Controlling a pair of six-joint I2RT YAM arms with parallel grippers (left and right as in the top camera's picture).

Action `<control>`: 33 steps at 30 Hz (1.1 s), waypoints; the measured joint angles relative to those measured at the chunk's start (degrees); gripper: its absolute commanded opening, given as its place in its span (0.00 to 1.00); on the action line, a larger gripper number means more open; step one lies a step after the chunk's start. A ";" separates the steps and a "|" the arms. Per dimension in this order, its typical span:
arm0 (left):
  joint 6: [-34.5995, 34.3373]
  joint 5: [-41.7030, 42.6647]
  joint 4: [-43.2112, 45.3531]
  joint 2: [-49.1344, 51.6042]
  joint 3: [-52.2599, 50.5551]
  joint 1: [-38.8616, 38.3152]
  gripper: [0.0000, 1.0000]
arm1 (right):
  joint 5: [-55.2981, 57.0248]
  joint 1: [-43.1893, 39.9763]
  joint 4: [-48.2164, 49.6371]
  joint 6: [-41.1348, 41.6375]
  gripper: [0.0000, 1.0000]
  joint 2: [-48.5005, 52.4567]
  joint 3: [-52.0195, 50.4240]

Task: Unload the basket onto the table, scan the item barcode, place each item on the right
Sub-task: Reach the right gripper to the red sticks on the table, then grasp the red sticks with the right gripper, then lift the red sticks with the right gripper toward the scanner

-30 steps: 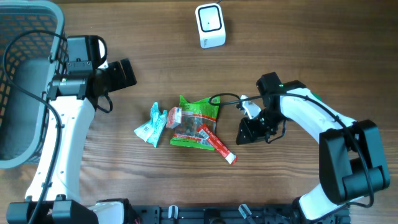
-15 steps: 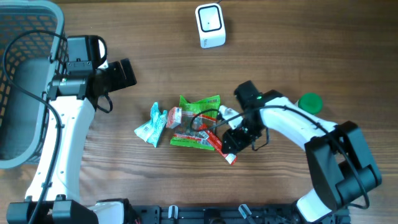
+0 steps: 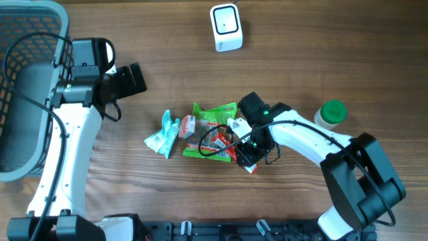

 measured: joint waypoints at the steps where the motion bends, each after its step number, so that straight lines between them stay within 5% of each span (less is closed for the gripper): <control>1: 0.00 0.00 0.02 0.00 0.00 0.00 1.00 | 0.11 0.00 -0.04 -0.02 0.35 0.00 0.00; 8: 0.00 0.00 0.02 0.00 0.00 0.00 1.00 | 0.46 0.00 -1.33 -0.26 0.32 0.00 0.00; 11: 0.00 0.00 0.02 0.00 0.00 0.00 1.00 | 0.70 -0.20 -1.73 -0.63 0.13 0.00 0.22; 19: 0.00 0.00 0.00 0.00 0.00 0.00 1.00 | 5.68 -3.02 -1.95 0.98 0.10 -0.20 0.87; 29: 0.00 0.00 0.02 0.00 0.00 0.00 1.00 | 18.49 -8.66 5.35 8.52 0.12 -0.92 1.51; 33: 0.00 0.00 0.02 0.00 0.00 0.00 1.00 | 20.02 -10.97 7.58 10.08 0.35 -0.92 1.51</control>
